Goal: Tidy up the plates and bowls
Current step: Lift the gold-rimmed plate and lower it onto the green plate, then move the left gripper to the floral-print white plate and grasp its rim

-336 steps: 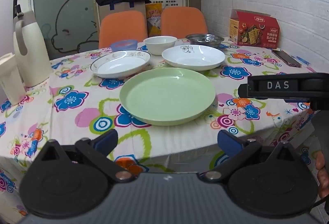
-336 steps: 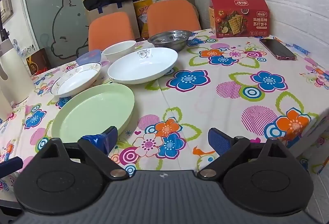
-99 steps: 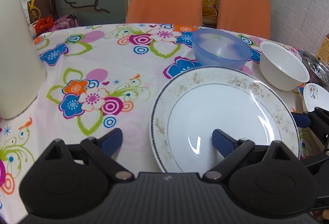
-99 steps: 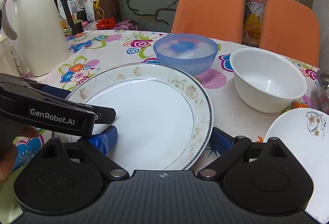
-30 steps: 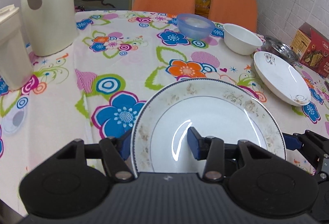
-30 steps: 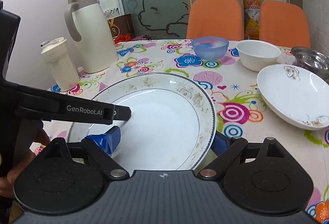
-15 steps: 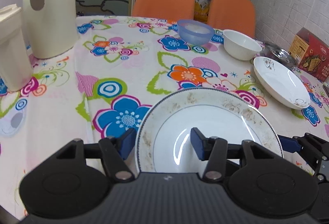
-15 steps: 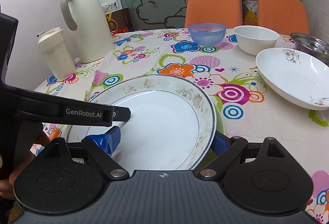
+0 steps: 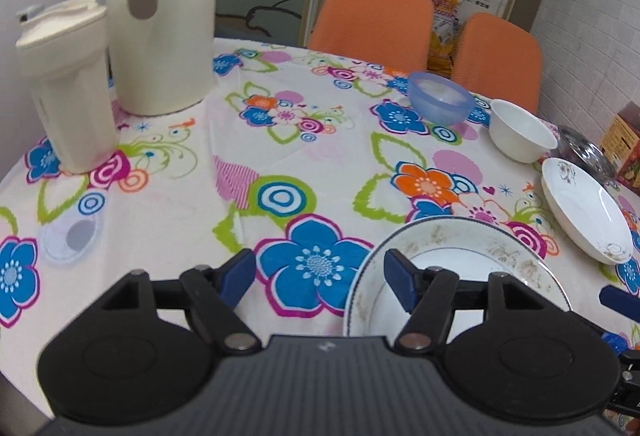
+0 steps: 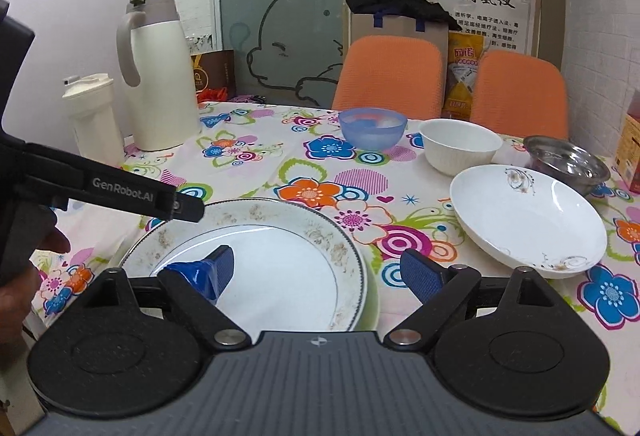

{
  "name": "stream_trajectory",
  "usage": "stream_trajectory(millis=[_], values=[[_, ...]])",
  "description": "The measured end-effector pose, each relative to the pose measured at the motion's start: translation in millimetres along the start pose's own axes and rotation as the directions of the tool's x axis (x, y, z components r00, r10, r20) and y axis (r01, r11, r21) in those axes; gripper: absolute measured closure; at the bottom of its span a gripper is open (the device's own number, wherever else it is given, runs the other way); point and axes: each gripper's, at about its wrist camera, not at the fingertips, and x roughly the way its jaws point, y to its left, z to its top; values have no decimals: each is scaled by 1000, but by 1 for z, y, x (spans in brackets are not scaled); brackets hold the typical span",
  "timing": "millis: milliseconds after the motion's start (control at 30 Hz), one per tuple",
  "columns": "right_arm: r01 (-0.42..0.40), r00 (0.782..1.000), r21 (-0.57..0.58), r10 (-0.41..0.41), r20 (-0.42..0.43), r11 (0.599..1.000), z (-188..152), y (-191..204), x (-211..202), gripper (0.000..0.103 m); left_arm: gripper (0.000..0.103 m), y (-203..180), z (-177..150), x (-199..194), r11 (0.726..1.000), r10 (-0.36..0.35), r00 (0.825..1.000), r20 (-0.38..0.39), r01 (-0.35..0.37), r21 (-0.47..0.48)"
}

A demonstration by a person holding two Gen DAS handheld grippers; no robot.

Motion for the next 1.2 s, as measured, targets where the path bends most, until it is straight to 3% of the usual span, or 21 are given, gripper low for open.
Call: stream_trajectory(millis=[100,267,400,533,733,967,1067,1100,1200], values=[[10,1000,76,-8,-30,997,-6,-21,1,26,31,10,0,-1,999,20,1000,2,-20,-35],[40,999,168,-36,-30,985,-9,-47,-4,26,30,19,4,1,988,131,991,27,-129,-89],[31,999,189,-28,-21,981,-9,-53,-4,26,30,9,1,17,984,178,984,-20,-178,-30],[11,1000,200,-7,-16,980,-10,-57,-6,26,30,-6,-2,13,977,209,977,28,-210,31],[32,999,224,-29,-20,974,-12,-69,-7,25,30,-19,-1,4,974,204,977,66,-209,84],[2,999,238,9,-46,971,-17,-68,-1,25,30,-32,-3,-1,966,207,973,101,-219,140],[-19,998,209,30,-52,978,-16,-59,0,25,29,-34,-4,4,985,93,995,20,-95,146],[-25,998,191,37,-59,981,-15,-56,1,25,24,-36,-6,6,983,91,996,10,-91,156],[-35,996,151,47,-76,988,-15,-46,5,25,16,-35,-7,-1,972,171,980,102,-184,147]])
